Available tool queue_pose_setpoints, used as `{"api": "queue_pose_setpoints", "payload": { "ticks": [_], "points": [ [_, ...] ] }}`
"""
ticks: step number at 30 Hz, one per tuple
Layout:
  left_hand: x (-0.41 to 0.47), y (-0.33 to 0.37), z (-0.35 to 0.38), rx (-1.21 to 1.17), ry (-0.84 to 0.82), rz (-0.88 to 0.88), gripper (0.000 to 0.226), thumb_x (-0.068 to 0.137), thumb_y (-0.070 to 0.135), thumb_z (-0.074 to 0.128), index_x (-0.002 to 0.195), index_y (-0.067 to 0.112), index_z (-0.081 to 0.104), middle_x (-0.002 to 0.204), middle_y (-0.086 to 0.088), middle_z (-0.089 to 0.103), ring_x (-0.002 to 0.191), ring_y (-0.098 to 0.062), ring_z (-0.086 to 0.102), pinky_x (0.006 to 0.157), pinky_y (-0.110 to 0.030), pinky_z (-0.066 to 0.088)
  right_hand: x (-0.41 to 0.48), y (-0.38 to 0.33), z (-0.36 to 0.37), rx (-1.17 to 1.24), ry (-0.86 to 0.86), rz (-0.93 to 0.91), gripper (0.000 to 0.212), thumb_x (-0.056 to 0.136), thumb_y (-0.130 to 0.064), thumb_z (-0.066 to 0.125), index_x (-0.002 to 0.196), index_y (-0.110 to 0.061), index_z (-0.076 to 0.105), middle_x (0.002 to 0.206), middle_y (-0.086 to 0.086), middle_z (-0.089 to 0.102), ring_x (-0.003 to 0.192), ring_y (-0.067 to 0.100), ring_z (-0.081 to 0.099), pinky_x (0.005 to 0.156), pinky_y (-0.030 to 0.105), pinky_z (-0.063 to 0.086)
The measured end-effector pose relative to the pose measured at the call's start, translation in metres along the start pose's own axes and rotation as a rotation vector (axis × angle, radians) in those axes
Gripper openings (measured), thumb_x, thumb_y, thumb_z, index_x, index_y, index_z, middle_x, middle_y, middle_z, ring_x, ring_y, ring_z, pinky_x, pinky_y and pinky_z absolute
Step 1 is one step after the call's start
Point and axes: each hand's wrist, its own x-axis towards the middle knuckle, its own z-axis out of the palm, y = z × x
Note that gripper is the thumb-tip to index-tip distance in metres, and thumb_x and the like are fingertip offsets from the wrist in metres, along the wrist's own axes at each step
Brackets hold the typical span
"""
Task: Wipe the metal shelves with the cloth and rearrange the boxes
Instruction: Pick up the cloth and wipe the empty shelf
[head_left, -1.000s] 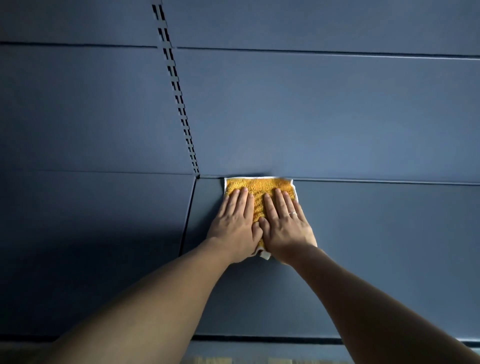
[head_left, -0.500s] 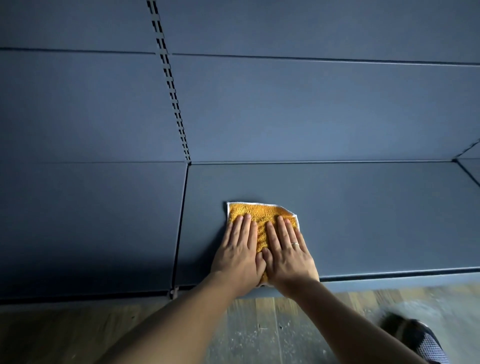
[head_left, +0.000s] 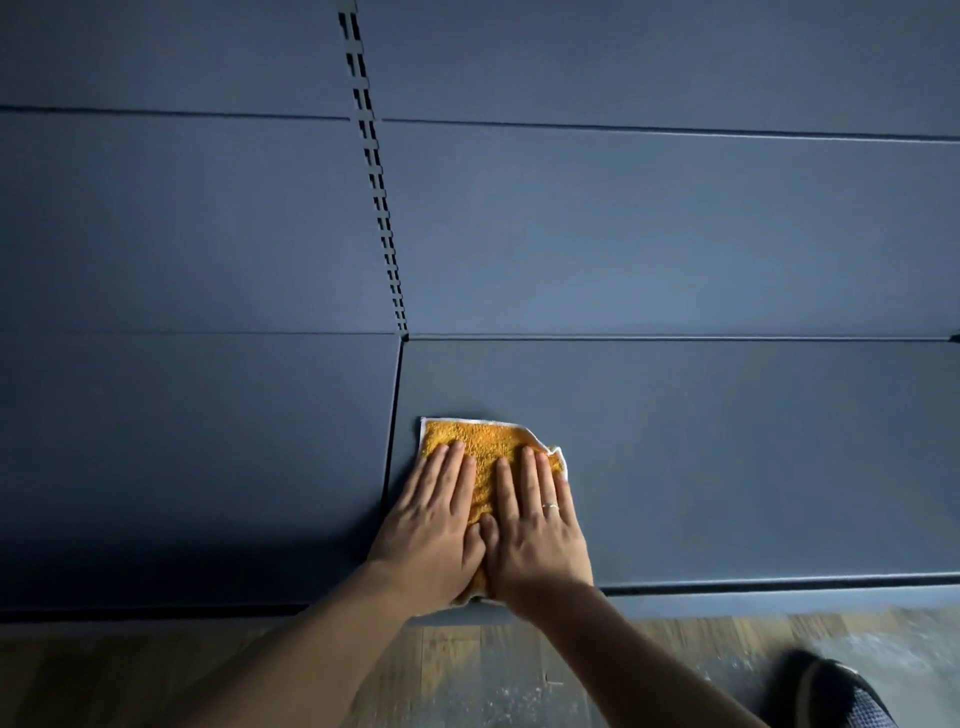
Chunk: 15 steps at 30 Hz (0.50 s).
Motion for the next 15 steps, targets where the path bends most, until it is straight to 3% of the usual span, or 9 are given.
{"api": "queue_pose_setpoints", "payload": {
  "ticks": [5, 9, 11, 15],
  "points": [
    [0.034, -0.009, -0.004, 0.017, 0.030, -0.001, 0.078, 0.095, 0.047, 0.010, 0.159, 0.003, 0.009, 0.168, -0.016, 0.002, 0.156, -0.029, -0.001, 0.123, -0.043, 0.000, 0.033, 0.011, 0.007, -0.012, 0.002, 0.016, 0.066, 0.100, -0.045, 0.030, 0.151, -0.006, 0.045, 0.158, 0.021, 0.038, 0.150, 0.030, 0.023, 0.118, 0.045, 0.013],
    [0.067, -0.021, -0.011, 0.050, -0.009, -0.010, 0.084, 0.086, 0.049, -0.009, 0.158, 0.006, -0.011, 0.166, -0.014, -0.019, 0.154, -0.026, -0.019, 0.126, -0.042, -0.008, 0.072, 0.019, 0.004, 0.079, -0.061, 0.013, 0.082, 0.092, -0.054, -0.003, 0.162, -0.012, 0.008, 0.169, 0.016, 0.000, 0.156, 0.028, -0.011, 0.122, 0.042, -0.011],
    [0.086, -0.027, -0.014, 0.072, -0.007, -0.021, 0.082, 0.087, 0.048, -0.010, 0.158, 0.007, -0.014, 0.166, -0.013, -0.021, 0.153, -0.025, -0.021, 0.126, -0.042, -0.009, 0.091, 0.023, 0.000, 0.103, -0.073, 0.013, 0.088, 0.086, -0.056, -0.012, 0.162, -0.013, 0.000, 0.168, 0.014, -0.010, 0.155, 0.027, -0.017, 0.122, 0.042, -0.015],
    [0.122, -0.041, -0.020, 0.097, -0.029, -0.041, 0.072, 0.102, 0.044, 0.013, 0.158, 0.007, -0.013, 0.167, -0.013, -0.019, 0.154, -0.025, -0.020, 0.126, -0.043, -0.006, 0.131, 0.030, -0.004, 0.032, -0.104, 0.023, 0.095, 0.077, -0.058, -0.021, 0.161, -0.016, -0.009, 0.168, 0.013, -0.017, 0.155, 0.025, -0.020, 0.123, 0.040, -0.018]
  ]
}}
